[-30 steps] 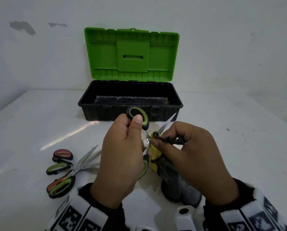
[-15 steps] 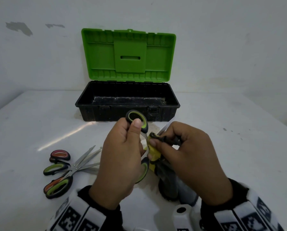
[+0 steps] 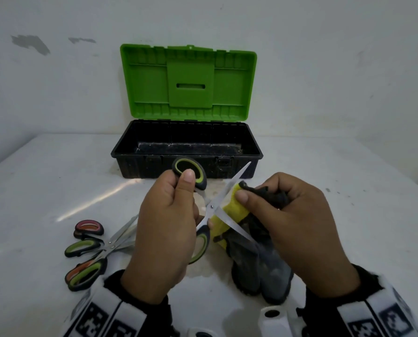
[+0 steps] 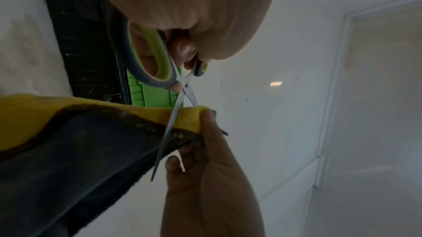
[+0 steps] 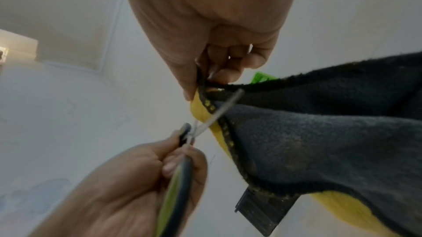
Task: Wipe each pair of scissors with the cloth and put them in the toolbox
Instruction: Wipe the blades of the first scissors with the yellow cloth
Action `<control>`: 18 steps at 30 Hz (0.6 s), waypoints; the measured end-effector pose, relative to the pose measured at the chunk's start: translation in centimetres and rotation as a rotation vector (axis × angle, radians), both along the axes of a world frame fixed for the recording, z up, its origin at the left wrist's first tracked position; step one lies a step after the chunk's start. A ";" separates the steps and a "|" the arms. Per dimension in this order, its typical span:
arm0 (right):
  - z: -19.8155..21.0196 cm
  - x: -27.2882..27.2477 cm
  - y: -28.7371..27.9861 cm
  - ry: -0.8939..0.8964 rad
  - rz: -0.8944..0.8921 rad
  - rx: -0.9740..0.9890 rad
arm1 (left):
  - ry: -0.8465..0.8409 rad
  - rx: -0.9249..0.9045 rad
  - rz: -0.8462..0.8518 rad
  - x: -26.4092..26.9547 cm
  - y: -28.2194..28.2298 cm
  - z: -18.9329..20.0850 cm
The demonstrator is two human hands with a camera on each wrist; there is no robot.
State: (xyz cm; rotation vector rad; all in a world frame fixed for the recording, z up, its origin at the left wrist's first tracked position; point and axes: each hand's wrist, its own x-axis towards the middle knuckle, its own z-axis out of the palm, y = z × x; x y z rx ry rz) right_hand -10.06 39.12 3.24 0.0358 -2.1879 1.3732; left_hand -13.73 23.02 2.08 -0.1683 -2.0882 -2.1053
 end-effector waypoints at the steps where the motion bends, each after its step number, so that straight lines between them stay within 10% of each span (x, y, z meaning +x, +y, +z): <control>1: 0.2 0.1 -0.3 0.009 0.023 -0.003 | 0.002 -0.021 0.010 0.0 0.0 -0.1; 18: -1.3 -2.4 1.1 -0.075 -0.097 -0.144 | 0.057 -0.068 -0.078 0.5 0.5 -0.8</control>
